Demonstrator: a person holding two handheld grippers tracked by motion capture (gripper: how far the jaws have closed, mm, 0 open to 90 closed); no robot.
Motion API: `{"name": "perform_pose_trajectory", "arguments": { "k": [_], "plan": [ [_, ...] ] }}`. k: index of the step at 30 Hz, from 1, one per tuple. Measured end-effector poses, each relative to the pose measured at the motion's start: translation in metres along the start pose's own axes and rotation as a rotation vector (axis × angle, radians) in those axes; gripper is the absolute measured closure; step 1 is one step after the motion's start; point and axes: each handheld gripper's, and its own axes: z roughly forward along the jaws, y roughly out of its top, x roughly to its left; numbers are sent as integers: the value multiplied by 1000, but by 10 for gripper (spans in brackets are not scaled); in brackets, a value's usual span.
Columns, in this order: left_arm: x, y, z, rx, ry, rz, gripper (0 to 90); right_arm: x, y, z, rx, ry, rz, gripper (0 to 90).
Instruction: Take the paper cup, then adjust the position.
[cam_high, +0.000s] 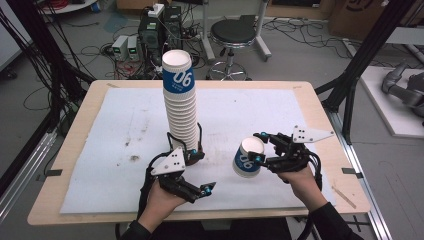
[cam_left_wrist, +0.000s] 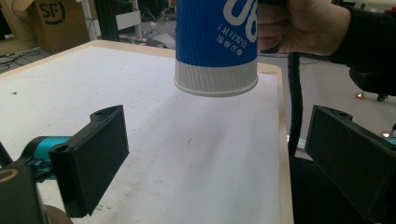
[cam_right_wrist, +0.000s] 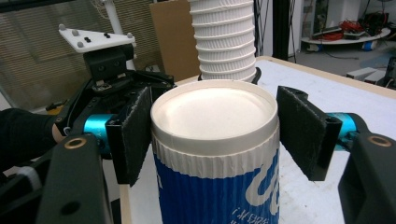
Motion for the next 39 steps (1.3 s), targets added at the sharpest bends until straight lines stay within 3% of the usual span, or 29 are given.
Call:
{"name": "perform_pose_trajectory", "arguments": {
  "k": [30,39],
  "plan": [
    [2,0,5,6,-14,-1,61,0,3,-8,-20,-16,-4,307],
    [5,6,4,-15,-19,-24,61,0,4,-4,-23,11,4,308]
  ]
}}
